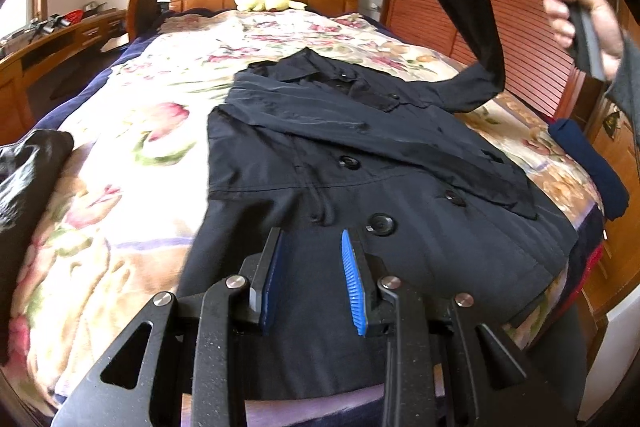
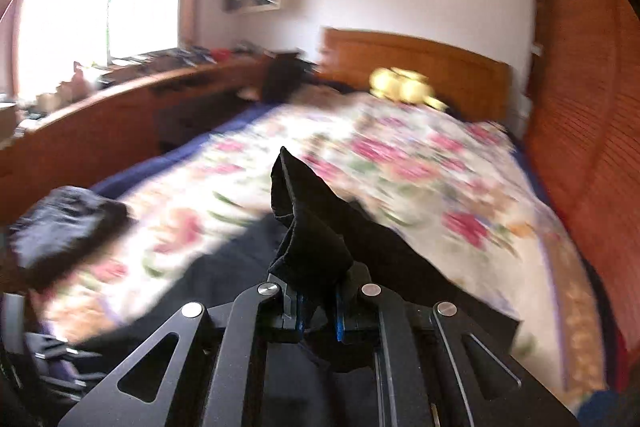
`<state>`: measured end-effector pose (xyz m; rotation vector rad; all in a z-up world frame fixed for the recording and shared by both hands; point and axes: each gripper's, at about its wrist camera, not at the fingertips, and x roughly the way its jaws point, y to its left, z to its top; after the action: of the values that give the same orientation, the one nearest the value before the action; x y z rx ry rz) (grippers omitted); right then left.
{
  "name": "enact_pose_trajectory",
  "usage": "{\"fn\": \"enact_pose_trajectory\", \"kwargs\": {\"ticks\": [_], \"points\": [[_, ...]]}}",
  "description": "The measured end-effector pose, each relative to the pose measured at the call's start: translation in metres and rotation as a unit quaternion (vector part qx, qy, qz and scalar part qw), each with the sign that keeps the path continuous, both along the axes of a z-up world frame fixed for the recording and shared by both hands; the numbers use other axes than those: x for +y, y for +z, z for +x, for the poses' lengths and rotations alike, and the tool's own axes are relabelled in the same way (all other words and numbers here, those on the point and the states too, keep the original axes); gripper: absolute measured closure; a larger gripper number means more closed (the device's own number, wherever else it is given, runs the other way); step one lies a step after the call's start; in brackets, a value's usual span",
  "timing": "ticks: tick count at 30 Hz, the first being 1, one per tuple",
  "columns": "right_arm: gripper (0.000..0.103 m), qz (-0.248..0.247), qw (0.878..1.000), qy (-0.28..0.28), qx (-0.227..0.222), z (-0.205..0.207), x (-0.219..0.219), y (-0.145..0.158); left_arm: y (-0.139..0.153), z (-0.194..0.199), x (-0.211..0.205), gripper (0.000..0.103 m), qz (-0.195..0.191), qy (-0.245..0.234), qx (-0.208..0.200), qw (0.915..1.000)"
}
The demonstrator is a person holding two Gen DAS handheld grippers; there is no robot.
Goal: Fold large clothes
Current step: 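Lift the sleeve with the right tool, lay it across the coat, open, then move the open right tool back over the coat body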
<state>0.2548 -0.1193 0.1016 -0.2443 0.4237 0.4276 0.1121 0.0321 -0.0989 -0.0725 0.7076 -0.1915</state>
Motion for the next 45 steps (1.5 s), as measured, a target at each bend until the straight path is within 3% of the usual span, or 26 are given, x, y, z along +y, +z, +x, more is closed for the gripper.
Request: {"fn": "enact_pose_trajectory", "kwargs": {"ticks": [6,9,12,18,25,30,37,45], "points": [[0.093,0.023,0.996,0.09,0.014,-0.042,0.064,0.006,0.0,-0.007,0.027,0.073,0.001,0.032,0.0,0.9995],[0.092,0.041,0.993,0.097,0.047,-0.044,0.076,0.001,0.0,-0.01,0.041,0.073,-0.004,0.048,0.0,0.9988],[0.091,0.022,0.994,0.095,0.052,-0.032,0.077,-0.007,-0.001,-0.012,0.052,0.073,-0.005,0.062,0.001,0.9981],[0.071,-0.012,0.993,0.095,0.07,-0.022,0.07,-0.007,0.0,-0.013,0.06,0.073,-0.005,0.072,-0.001,0.9974],[0.044,-0.004,0.989,0.133,0.072,-0.039,0.052,-0.021,-0.001,-0.011,0.06,0.073,-0.004,0.071,0.004,0.9975],[0.043,-0.024,0.99,0.115,0.073,-0.039,0.024,-0.051,0.001,-0.006,0.054,0.073,-0.009,0.05,0.007,0.9987],[0.043,-0.06,0.992,0.021,0.112,-0.037,-0.038,-0.119,0.001,0.009,0.037,0.072,-0.017,0.014,0.017,0.9996],[0.043,-0.068,0.981,-0.076,0.164,-0.03,-0.102,-0.2,-0.004,0.025,-0.002,0.072,-0.014,-0.035,0.034,0.9987]]}}
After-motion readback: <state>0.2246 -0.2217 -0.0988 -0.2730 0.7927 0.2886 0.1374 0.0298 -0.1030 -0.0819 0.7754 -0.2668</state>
